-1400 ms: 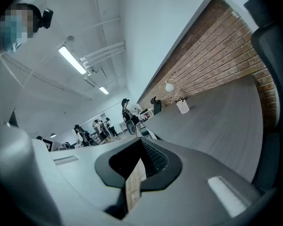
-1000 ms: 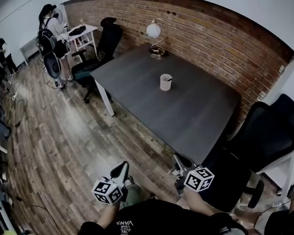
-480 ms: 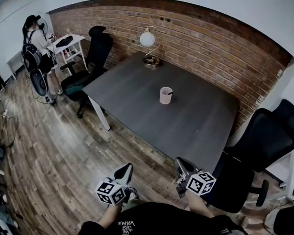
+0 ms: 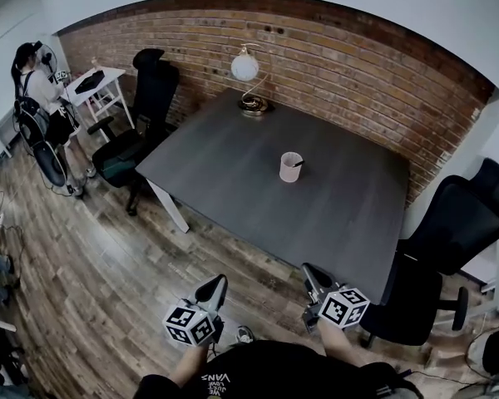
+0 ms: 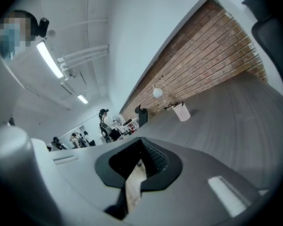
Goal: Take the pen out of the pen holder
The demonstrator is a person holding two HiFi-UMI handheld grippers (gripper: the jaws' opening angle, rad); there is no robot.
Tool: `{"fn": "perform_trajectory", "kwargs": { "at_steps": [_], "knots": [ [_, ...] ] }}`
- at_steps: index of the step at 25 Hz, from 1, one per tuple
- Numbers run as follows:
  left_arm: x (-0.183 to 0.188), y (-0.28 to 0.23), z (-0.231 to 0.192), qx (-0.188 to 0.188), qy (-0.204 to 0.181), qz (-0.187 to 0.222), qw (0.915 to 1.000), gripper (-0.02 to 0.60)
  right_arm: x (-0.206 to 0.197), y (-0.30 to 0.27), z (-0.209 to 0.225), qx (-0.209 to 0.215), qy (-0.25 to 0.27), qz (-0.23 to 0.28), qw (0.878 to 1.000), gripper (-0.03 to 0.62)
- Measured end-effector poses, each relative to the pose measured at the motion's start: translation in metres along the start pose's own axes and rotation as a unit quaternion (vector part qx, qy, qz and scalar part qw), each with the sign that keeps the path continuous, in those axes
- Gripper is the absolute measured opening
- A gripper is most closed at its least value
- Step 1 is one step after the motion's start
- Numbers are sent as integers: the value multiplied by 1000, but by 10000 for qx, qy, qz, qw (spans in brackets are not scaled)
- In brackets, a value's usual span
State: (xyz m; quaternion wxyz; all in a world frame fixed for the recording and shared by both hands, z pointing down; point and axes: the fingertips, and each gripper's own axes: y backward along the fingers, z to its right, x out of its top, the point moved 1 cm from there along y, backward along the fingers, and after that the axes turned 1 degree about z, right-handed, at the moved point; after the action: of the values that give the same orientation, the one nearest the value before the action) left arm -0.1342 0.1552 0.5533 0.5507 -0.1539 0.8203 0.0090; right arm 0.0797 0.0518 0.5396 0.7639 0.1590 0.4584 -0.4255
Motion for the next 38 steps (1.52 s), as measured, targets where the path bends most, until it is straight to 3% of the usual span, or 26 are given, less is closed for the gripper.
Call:
{"fn": "perform_trajectory", "kwargs": {
  "at_steps": [9,20,30,32,38],
  "knots": [
    [11,-16,-43,-199,55,-96,9997,52,-4,-28,-6,-273,-92,59,9996,2],
    [26,-78,-52,-351,31,-261,9990,52,24,-69,33,-313,-180,100,9993,2],
    [48,-152,-53,-372,-82,-210,9991,52,66,-115,80,-174,90,140,9997,5],
    [49,-164,-53,-361,-88,-215,9991,52,72,-123,90,-171,156,86,9997,50],
    [53,-197,-53,-242,-63,-257,9994,52,92,-144,119,-125,187,-10,9997,74]
  ]
}}
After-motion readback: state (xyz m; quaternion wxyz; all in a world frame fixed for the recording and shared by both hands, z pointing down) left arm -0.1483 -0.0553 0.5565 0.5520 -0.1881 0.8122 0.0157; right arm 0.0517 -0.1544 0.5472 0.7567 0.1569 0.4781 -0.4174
